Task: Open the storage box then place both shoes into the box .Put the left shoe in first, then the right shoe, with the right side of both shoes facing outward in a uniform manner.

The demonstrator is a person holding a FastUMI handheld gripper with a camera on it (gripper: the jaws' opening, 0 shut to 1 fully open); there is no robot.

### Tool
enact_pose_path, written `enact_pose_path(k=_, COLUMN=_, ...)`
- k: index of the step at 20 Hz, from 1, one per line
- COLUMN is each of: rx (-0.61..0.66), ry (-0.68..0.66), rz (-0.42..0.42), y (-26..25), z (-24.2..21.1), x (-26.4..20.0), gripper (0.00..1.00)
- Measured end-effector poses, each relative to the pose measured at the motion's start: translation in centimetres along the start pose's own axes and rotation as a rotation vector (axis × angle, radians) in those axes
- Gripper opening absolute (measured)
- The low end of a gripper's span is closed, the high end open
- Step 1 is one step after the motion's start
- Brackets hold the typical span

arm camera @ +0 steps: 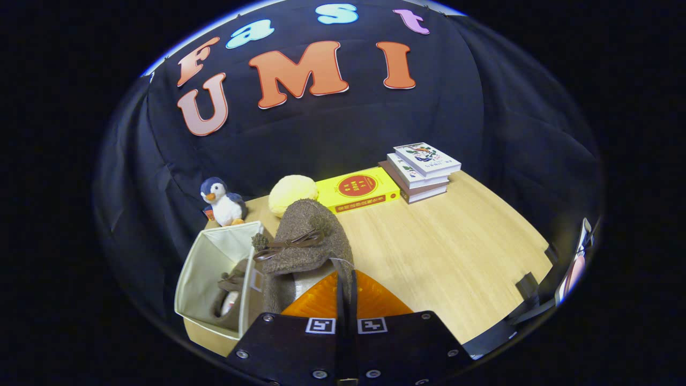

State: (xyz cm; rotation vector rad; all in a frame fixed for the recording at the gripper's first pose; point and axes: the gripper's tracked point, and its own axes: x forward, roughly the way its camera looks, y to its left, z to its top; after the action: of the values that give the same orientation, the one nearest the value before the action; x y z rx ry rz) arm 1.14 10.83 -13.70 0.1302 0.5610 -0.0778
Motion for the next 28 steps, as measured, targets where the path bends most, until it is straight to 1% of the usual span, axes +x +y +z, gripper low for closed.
enact_pose_path(k=5, rx=0.023, ry=-0.009, rz=0.044, y=6.7, z=-0.3, x=-0.9, gripper=0.01)
enact_pose_path(k=10, rx=0.038, ry=0.012, rz=0.079, y=11.5, z=-1.6, x=-0.6, gripper=0.01)
enact_pose_path(k=14, rx=0.01, ry=0.036, rz=0.063, y=13.2, z=-3.5, x=0.5, gripper=0.01)
enact_pose_path(k=18, rx=-0.044, ry=0.052, rz=0.014, y=13.1, z=-5.3, x=2.0, gripper=0.02)
enact_pose_path(k=21, rx=-0.044, ry=0.062, rz=0.015, y=13.0, z=-5.9, x=1.8, gripper=0.04)
enact_pose_path(k=22, rx=-0.041, ry=0.048, rz=0.026, y=13.2, z=-5.5, x=1.6, gripper=0.06)
enact_pose_path(k=23, rx=-0.041, ry=0.031, rz=0.031, y=13.2, z=-4.9, x=1.3, gripper=0.14)
enact_pose_path(k=24, rx=-0.049, ry=0.022, rz=0.03, y=12.9, z=-4.7, x=1.0, gripper=0.16)
enact_pose_path(k=25, rx=-0.057, ry=0.018, rz=0.033, y=12.8, z=-4.6, x=0.7, gripper=0.21)
enact_pose_path(k=26, rx=-0.059, ry=0.011, rz=0.036, y=12.6, z=-4.2, x=0.4, gripper=0.29)
enact_pose_path(k=28, rx=-0.065, ry=-0.011, rz=0.041, y=12.1, z=-3.6, x=-0.2, gripper=0.64)
